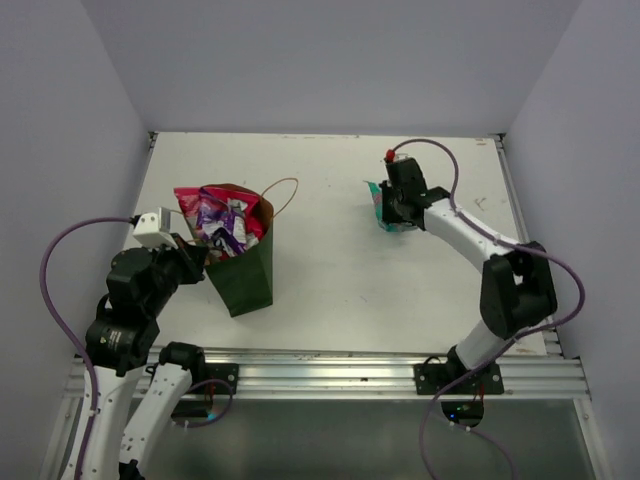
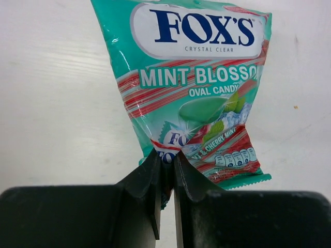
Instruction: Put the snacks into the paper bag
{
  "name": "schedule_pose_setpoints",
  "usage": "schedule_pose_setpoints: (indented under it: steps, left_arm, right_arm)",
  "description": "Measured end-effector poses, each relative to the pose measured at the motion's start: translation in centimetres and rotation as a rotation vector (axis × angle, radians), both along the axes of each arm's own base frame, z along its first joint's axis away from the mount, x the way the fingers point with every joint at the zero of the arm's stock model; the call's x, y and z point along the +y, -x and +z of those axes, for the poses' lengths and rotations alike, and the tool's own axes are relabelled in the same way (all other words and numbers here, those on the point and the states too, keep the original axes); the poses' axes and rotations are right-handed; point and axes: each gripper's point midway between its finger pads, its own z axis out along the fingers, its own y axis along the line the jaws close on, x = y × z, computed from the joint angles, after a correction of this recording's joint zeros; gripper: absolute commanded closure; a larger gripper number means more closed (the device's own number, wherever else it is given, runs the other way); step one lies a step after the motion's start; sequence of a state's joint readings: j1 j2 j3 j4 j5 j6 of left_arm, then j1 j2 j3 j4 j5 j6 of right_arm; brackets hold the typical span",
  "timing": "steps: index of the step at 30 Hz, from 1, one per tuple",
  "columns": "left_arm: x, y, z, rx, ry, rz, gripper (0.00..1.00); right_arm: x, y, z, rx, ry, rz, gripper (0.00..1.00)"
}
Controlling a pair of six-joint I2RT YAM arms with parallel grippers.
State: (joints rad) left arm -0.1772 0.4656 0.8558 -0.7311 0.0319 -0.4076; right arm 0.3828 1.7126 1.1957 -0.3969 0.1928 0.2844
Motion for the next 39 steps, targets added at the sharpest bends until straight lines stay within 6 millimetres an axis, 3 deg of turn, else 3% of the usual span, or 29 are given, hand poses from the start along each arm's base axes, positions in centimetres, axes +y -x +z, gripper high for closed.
schedule_pose_setpoints:
  steps: [1,3,7,10,13,15,17,19,25,27,29,39]
  left_arm:
    - [0.0,0.0,0.0,-0.001,0.001,-0.001,1.0]
    - [-0.1,-0.1,0.0,-0.004,0.003,-0.005,1.0]
    - [-0.3,-0.2,-0.1,-0.007,0.006,-0.012,1.0]
    - [-0.4,-0.3,-0.1,-0.01,0.008,-0.016,1.0]
    - [-0.4,-0.3,0.0,-0.013,0.009,-0.016,1.0]
    - [-0.4,-0.4,0.0,-0.013,0.009,-0.016,1.0]
    - [-0.4,-0.4,0.0,-0.013,0.009,-0.017,1.0]
    - [-0.4,-0.4,0.0,-0.014,0.009,-0.017,1.0]
    - [-0.4,-0.4,0.0,-0.014,0.008,-0.017,1.0]
    - [-0.4,-0.4,0.0,-0.014,0.009,-0.018,1.0]
    - [-0.4,-0.3,-0.1,-0.012,0.008,-0.017,1.0]
    - [-0.4,-0.4,0.0,-0.015,0.004,-0.018,1.0]
  right_arm:
    - [0.6,0.1,1.6,-0.03,-0.027,0.019,1.0]
    - [3.3,0.2,7.0,-0.128,-0.121,0.098,1.0]
    - [11.1,0.8,21.1,-0.375,-0.351,0.324,1.0]
    - [17.2,4.0,31.0,-0.524,-0.537,0.534,1.0]
    - [22.1,8.4,37.4,-0.575,-0.706,0.733,1.0]
    - [24.7,10.6,39.1,-0.563,-0.783,0.834,1.0]
    - [26.8,11.8,38.4,-0.509,-0.821,0.893,1.0]
    - [28.5,12.3,36.0,-0.425,-0.832,0.915,1.0]
    - [32.0,13.8,23.7,-0.085,-0.777,0.898,1.0]
    - [32.6,14.8,20.7,-0.002,-0.755,0.895,1.0]
    - [32.8,15.6,19.6,0.033,-0.742,0.9,1.0]
    - [32.7,16.1,19.8,0.058,-0.59,0.902,1.0]
